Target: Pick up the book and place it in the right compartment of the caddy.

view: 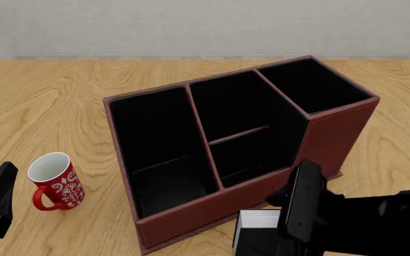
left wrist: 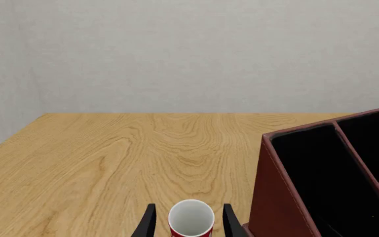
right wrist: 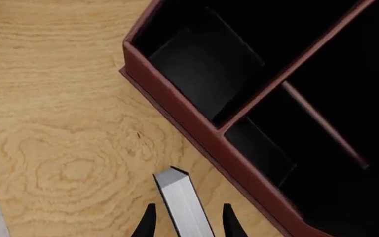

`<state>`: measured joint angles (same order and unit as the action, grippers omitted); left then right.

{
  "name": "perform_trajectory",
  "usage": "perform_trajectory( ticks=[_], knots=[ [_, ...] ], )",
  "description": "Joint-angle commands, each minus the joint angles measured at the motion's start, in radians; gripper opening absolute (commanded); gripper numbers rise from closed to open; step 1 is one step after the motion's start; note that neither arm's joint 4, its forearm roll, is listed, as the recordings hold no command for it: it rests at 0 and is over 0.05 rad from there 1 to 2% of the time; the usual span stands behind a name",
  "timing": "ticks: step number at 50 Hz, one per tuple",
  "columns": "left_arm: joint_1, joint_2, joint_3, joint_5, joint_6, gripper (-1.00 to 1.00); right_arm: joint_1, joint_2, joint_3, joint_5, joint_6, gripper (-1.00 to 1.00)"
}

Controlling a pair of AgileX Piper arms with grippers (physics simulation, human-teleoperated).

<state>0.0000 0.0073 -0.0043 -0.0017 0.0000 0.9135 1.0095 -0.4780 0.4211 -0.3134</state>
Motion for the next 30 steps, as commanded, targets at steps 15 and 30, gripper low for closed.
perform_trajectory(
  ticks=[15, 30],
  knots=[
    [0.0, 0.0, 0.0, 0.0, 0.0, 1.0, 0.034, 0.021, 0.018, -0.041, 0.048, -1.0],
    [0.0, 0.0, 0.0, 0.0, 0.0, 1.0, 0.049, 0.007, 0.001, -0.015, 0.052, -1.0]
  ],
)
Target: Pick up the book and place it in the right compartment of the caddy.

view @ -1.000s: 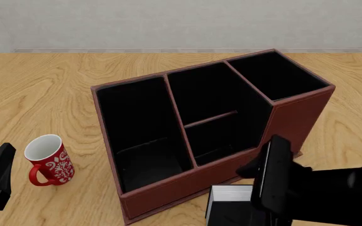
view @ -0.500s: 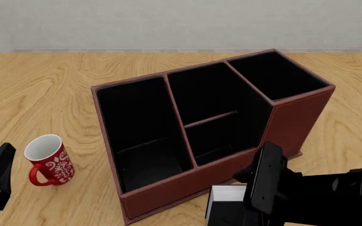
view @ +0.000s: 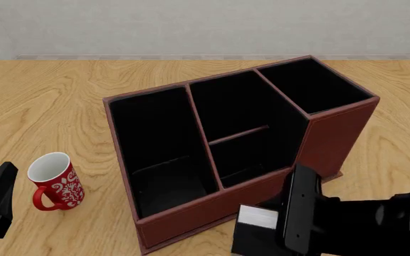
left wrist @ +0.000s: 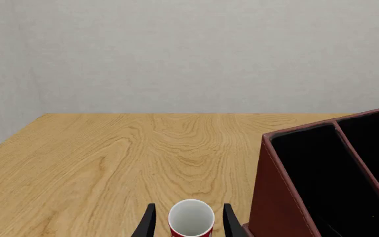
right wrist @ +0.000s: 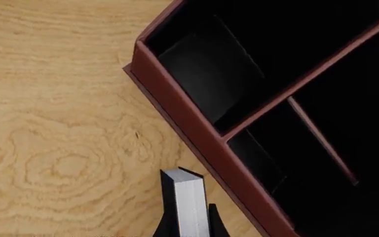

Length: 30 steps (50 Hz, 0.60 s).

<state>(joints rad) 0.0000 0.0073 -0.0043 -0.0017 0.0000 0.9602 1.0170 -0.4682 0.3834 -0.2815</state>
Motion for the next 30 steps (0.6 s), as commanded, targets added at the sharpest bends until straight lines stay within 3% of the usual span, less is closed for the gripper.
perform_trajectory(
  ticks=[1, 30],
  knots=[
    [0.0, 0.0, 0.0, 0.0, 0.0, 1.0, 0.005, -0.004, -0.012, 0.028, 0.021, -1.0],
    [0.0, 0.0, 0.0, 0.0, 0.0, 1.0, -0.002, -0.099, -0.106, 0.202, -0.029, -1.0]
  ],
)
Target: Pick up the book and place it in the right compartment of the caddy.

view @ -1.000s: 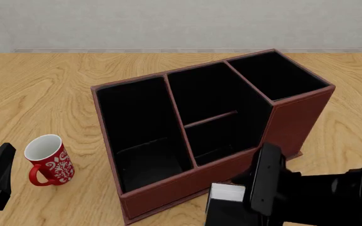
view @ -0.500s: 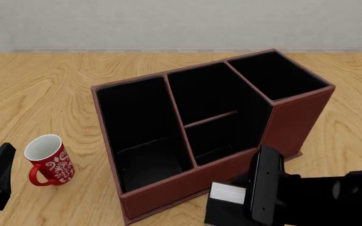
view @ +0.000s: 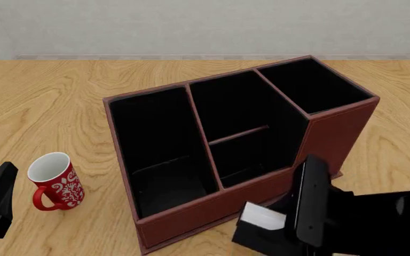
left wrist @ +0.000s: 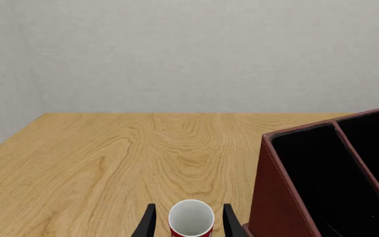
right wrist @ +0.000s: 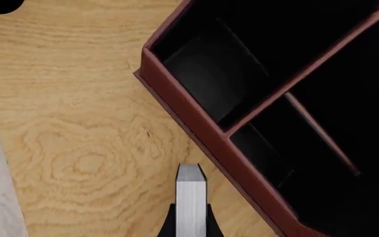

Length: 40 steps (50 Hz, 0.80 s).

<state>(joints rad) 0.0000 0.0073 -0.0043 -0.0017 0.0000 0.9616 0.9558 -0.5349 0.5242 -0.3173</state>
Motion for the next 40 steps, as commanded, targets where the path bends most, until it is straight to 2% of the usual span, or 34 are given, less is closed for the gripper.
perform_trajectory(
  ticks=[1, 21, 40],
  knots=[
    [0.0, 0.0, 0.0, 0.0, 0.0, 1.0, -0.004, -0.041, -0.041, 0.067, 0.005, -1.0],
    [0.0, 0.0, 0.0, 0.0, 0.0, 1.0, -0.006, -0.128, -0.12, 0.221, -0.024, -1.0],
    [0.0, 0.0, 0.0, 0.0, 0.0, 1.0, -0.011, -0.163, -0.219, 0.329, -0.051, -1.0]
  ],
)
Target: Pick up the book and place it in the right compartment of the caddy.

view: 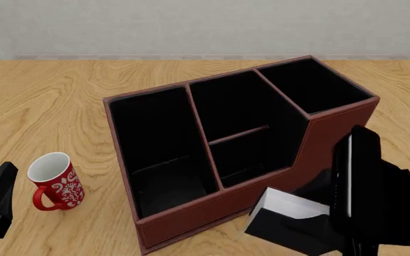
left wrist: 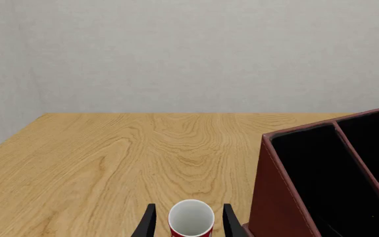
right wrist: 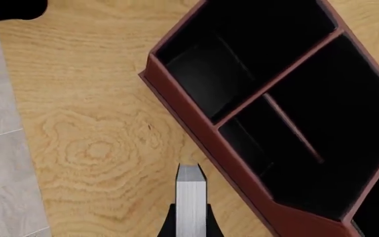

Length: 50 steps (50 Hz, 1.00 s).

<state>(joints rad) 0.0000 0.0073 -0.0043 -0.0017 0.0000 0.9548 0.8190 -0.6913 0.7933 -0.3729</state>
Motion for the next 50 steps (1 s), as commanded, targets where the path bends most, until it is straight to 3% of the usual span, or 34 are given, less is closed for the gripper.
perform_trajectory(
  ticks=[1, 50],
  knots=[
    [0.0, 0.0, 0.0, 0.0, 0.0, 1.0, -0.005, -0.026, -0.062, 0.06, 0.004, -1.0],
    [0.0, 0.0, 0.0, 0.0, 0.0, 1.0, -0.008, -0.039, -0.315, 0.232, -0.089, -1.0]
  ],
)
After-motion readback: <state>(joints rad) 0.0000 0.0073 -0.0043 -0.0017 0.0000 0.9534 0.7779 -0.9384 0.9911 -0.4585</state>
